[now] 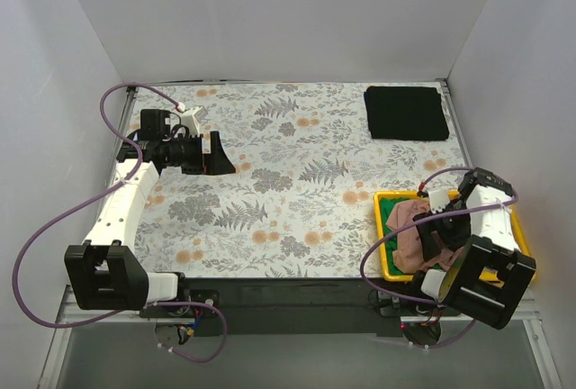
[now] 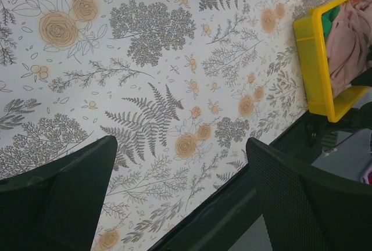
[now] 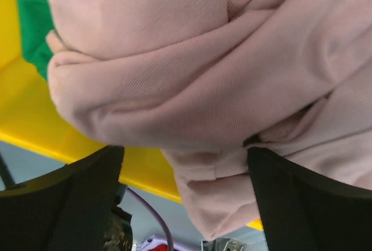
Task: Fold and stack the t-shirts
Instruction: Grab the tshirt from the pile
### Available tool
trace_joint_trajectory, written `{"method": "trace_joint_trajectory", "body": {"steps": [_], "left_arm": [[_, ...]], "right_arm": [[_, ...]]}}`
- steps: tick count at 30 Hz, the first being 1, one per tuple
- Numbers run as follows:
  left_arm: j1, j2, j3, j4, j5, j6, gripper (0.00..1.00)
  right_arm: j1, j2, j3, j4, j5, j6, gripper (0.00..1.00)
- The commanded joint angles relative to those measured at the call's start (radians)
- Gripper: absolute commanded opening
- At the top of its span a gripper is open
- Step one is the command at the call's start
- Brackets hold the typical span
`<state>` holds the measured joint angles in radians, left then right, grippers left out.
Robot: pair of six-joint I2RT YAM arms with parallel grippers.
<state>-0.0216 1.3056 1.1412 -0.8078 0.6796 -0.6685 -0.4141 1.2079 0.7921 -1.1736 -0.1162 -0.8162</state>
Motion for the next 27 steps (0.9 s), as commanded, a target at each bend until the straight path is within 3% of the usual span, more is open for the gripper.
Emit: {"method": "trace_joint_trajectory", "body": {"steps": [1,3,4,5,6,7,14,21,27], "left_arm": [[0.003,-0.002,0.017,-0.005,0.024,0.009,0.93],[0.003,-0.003,0.015,-0.004,0.023,0.009,0.93],[0.003,-0.005,0.011,-0.004,0.024,0.009,0.93],[0.003,-0.005,0.009,-0.002,0.023,0.007,0.93],[0.003,-0.006,0.008,0.001,0.023,0.007,0.93],[0.003,-0.009,0.008,0.001,0.023,0.006,0.93],[0.003,-0.015,0.012,-0.008,0.021,0.007,0.93],[0.003,-0.023,0.017,-0.004,0.006,-0.005,0.93],[0.015,-0.016,0.048,-0.005,0.023,-0.019,0.93]], "right_arm": [[-0.003,0.016,-0.036,0.081,0.024,-0.011,0.86],[-0.002,0.019,-0.016,0.075,0.024,-0.011,0.65],[-0.002,0.013,-0.004,0.074,0.021,-0.011,0.38],[-0.002,0.009,0.034,0.056,0.016,-0.012,0.23],[-0.003,0.007,0.056,0.043,0.012,-0.017,0.09],[-0.003,0.005,0.088,0.028,0.001,-0.018,0.02],[-0.003,0.015,0.528,-0.144,-0.177,-0.015,0.01],[-0.002,0.065,0.929,-0.143,-0.370,0.052,0.01],[0.072,0.232,1.341,-0.138,-0.603,0.225,0.01]]}}
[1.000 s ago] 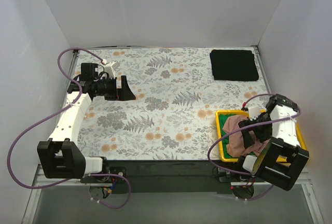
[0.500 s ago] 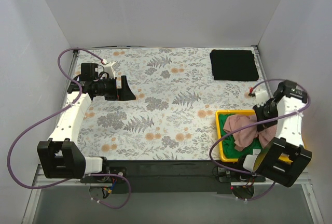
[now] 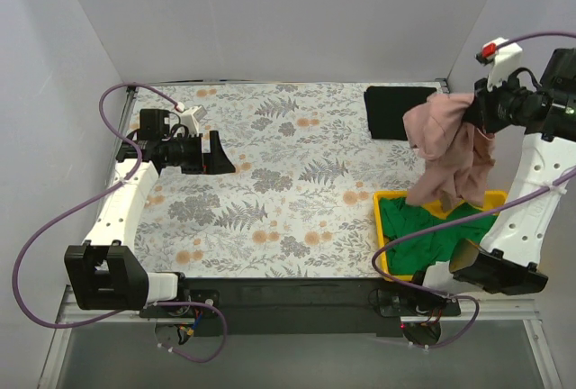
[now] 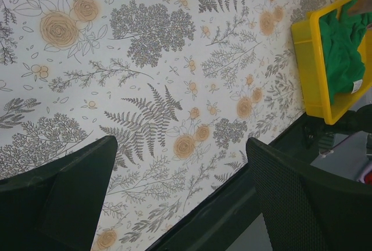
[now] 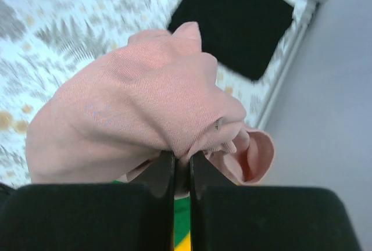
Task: Fold and stack the t-shirts
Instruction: Grab the tshirt from the pile, then move the tshirt to the center of the board
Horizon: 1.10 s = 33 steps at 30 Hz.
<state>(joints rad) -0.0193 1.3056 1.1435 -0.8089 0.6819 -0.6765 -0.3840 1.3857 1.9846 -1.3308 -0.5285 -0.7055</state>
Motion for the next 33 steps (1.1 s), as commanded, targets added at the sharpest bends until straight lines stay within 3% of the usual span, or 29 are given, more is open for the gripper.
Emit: {"method": "trace_joint_trajectory", "body": {"steps": [1,4,8,11,15,18,21,22,25,28,33], "left_arm": [[0.018,-0.016,0.058,-0.006,0.027,-0.021,0.93],[0.083,-0.006,0.093,-0.018,0.056,-0.029,0.93],[0.145,0.017,0.198,-0.052,0.120,-0.040,0.93],[0.203,0.035,0.245,-0.072,0.162,-0.066,0.93],[0.289,0.044,0.311,-0.070,0.223,-0.104,0.93],[0.305,0.057,0.338,-0.091,0.240,-0.077,0.93],[0.305,0.061,0.331,-0.120,0.239,0.000,0.93],[0.305,0.063,0.320,-0.133,0.228,0.029,0.93],[0.303,0.084,0.293,-0.208,0.194,0.176,0.93],[0.303,0.106,0.230,-0.248,0.113,0.294,0.93],[0.248,0.123,0.116,-0.201,0.039,0.361,0.89]], "right_arm": [[0.113,0.097,0.205,0.025,-0.211,0.139,0.01],[0.265,0.141,0.290,0.148,-0.142,0.270,0.01],[0.546,0.202,0.354,0.261,-0.030,0.300,0.01],[0.648,0.253,0.410,0.381,-0.019,0.363,0.01],[0.760,0.234,0.285,0.632,-0.057,0.448,0.01],[0.800,0.207,0.084,0.789,-0.079,0.514,0.01],[0.798,0.236,-0.088,0.759,-0.039,0.514,0.22],[0.781,0.242,-0.143,0.745,0.011,0.511,0.48],[0.673,0.240,-0.350,0.706,-0.023,0.485,0.95],[0.582,0.237,-0.500,0.682,0.014,0.431,0.98],[0.609,0.237,-0.546,0.599,0.042,0.333,0.90]]}}
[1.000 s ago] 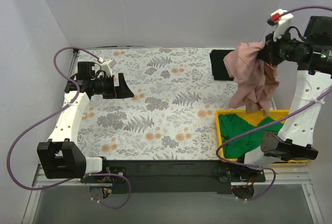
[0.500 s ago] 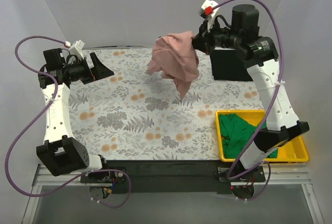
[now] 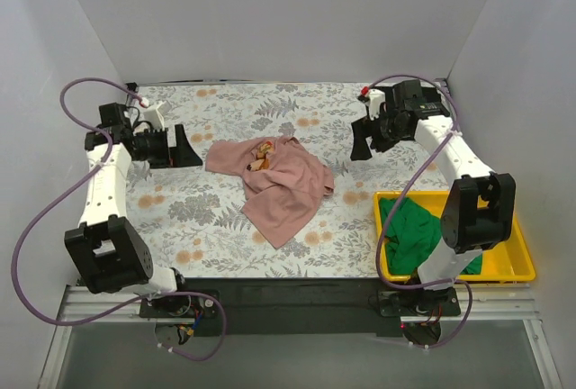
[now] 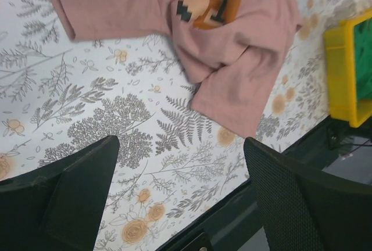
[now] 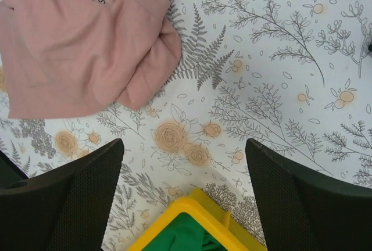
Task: Fold and stack the t-shirts
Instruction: Move the tshirt to the center of the board, then flatten the tshirt out
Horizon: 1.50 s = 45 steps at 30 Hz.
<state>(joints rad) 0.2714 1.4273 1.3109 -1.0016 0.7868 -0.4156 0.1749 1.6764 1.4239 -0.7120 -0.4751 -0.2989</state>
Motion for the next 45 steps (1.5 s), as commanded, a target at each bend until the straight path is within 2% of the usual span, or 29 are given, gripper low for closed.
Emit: {"method": "trace_joint_trajectory", "body": {"steps": [1,5,6,10,12,14,16,18,19,20,22,24,26,27,30,33,38,45], "left_arm": [[-0.061,0.004,-0.070,0.013,-0.084,0.089,0.86],[-0.171,0.059,-0.107,0.147,-0.213,0.005,0.74],[-0.219,0.096,-0.105,0.196,-0.283,-0.026,0.73],[-0.258,0.211,-0.039,0.245,-0.327,-0.098,0.62],[-0.258,0.255,-0.007,0.230,-0.305,-0.118,0.55],[-0.256,0.282,0.030,0.196,-0.183,-0.095,0.50],[-0.291,0.215,0.004,0.135,0.033,0.015,0.50],[-0.366,0.135,-0.053,0.156,0.054,0.066,0.51],[-0.406,0.093,-0.082,0.181,0.031,0.080,0.54],[-0.449,0.018,-0.148,0.205,-0.038,0.102,0.56],[-0.598,-0.025,-0.200,0.288,-0.127,0.103,0.60],[-0.737,-0.015,-0.229,0.317,-0.222,0.090,0.61],[-0.825,0.028,-0.237,0.342,-0.327,0.080,0.61],[-0.909,0.072,-0.243,0.353,-0.362,0.087,0.61],[-1.062,0.180,-0.237,0.376,-0.513,0.098,0.63],[-1.145,0.243,-0.228,0.353,-0.595,0.098,0.63],[-1.204,0.275,-0.260,0.325,-0.710,0.107,0.59],[-1.273,0.300,-0.312,0.316,-0.805,0.077,0.51]], "right_arm": [[0.099,-0.052,0.009,-0.030,0.015,-0.089,0.87],[0.222,-0.015,-0.019,-0.030,0.058,-0.114,0.83],[0.242,0.000,-0.013,-0.030,0.067,-0.112,0.82],[0.328,0.086,0.052,-0.026,0.087,-0.111,0.74],[0.360,0.100,0.073,-0.018,0.087,-0.126,0.73],[0.422,0.098,0.046,-0.007,0.119,-0.131,0.72],[0.431,0.088,0.021,0.003,0.119,-0.115,0.71],[0.404,0.072,0.004,0.008,0.113,-0.103,0.71],[0.346,0.065,0.003,0.006,0.075,-0.082,0.71],[0.306,0.062,0.006,0.005,0.044,-0.063,0.72],[0.183,0.059,0.015,-0.003,-0.053,-0.024,0.72],[0.126,0.045,0.012,-0.006,-0.062,-0.017,0.73],[0.066,0.031,-0.008,-0.014,-0.050,-0.022,0.74],[0.049,0.016,-0.019,-0.017,-0.049,-0.023,0.74],[-0.012,-0.013,-0.052,-0.030,-0.059,-0.026,0.74],[-0.057,-0.044,-0.075,-0.049,-0.076,-0.034,0.75],[-0.080,-0.076,-0.114,-0.053,-0.091,-0.045,0.76],[-0.081,-0.040,-0.114,-0.053,-0.106,-0.045,0.76]]}}
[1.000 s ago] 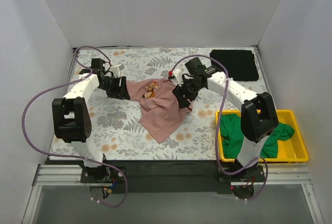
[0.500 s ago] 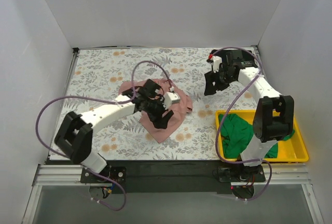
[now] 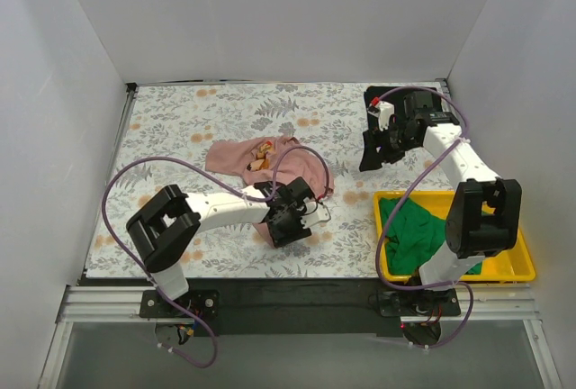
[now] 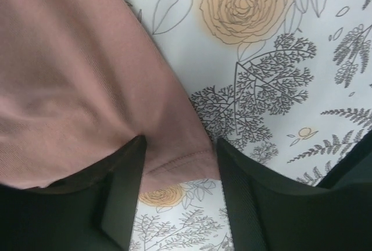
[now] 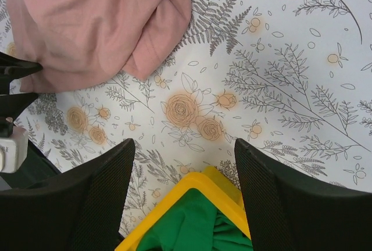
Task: Fold and stack the t-shirts
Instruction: Flatten the tshirt out
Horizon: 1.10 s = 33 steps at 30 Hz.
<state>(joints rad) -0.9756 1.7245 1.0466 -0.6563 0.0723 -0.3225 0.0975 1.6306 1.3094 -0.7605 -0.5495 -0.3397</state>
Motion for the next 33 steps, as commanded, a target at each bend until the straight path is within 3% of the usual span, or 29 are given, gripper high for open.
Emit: {"method": "trace_joint_trajectory", "body": {"steps": [1,2,5,8,9,11,12,14,16,17,21,26,30,33], "left_arm": [[-0.031,0.010,-0.057,-0.025,-0.097,-0.027,0.47],[-0.031,0.018,-0.063,-0.017,-0.098,-0.044,0.32],[-0.028,0.006,-0.019,-0.045,-0.074,-0.072,0.00],[0.056,-0.051,0.207,-0.113,0.099,-0.104,0.00],[0.154,-0.043,0.404,-0.133,0.197,-0.134,0.00],[0.279,-0.002,0.608,-0.196,0.239,-0.183,0.00],[0.413,0.042,0.806,-0.216,0.266,-0.216,0.00],[0.614,0.058,0.927,-0.203,0.258,-0.243,0.00],[0.743,0.043,0.986,-0.166,0.232,-0.266,0.00],[0.844,0.034,0.987,-0.134,0.221,-0.268,0.00],[1.041,-0.057,0.858,-0.034,0.146,-0.297,0.00],[1.069,-0.199,0.595,0.009,0.121,-0.241,0.00],[1.081,-0.238,0.500,0.027,0.069,-0.231,0.00],[1.100,-0.237,0.493,0.020,0.049,-0.234,0.00]], "right_arm": [[-0.005,0.009,0.001,-0.007,-0.030,-0.005,0.76],[-0.004,0.012,0.001,-0.005,-0.030,-0.007,0.76],[-0.005,0.021,-0.002,-0.003,-0.021,-0.018,0.76],[-0.004,0.034,-0.002,0.006,-0.018,-0.025,0.77],[-0.004,0.041,0.004,0.006,-0.018,-0.025,0.78],[-0.005,0.051,0.024,0.009,-0.023,-0.019,0.79],[-0.004,0.054,0.030,0.010,-0.024,-0.016,0.79],[-0.004,0.060,0.051,0.010,-0.027,-0.012,0.80],[-0.002,0.066,0.063,0.010,-0.033,-0.005,0.80],[-0.001,0.072,0.071,0.010,-0.036,-0.004,0.80],[0.033,0.090,0.076,0.038,-0.053,0.022,0.80],[0.145,0.123,0.067,0.122,-0.007,0.039,0.78],[0.293,0.188,0.109,0.191,0.150,0.027,0.76],[0.355,0.258,0.171,0.188,0.181,0.016,0.69]]}}
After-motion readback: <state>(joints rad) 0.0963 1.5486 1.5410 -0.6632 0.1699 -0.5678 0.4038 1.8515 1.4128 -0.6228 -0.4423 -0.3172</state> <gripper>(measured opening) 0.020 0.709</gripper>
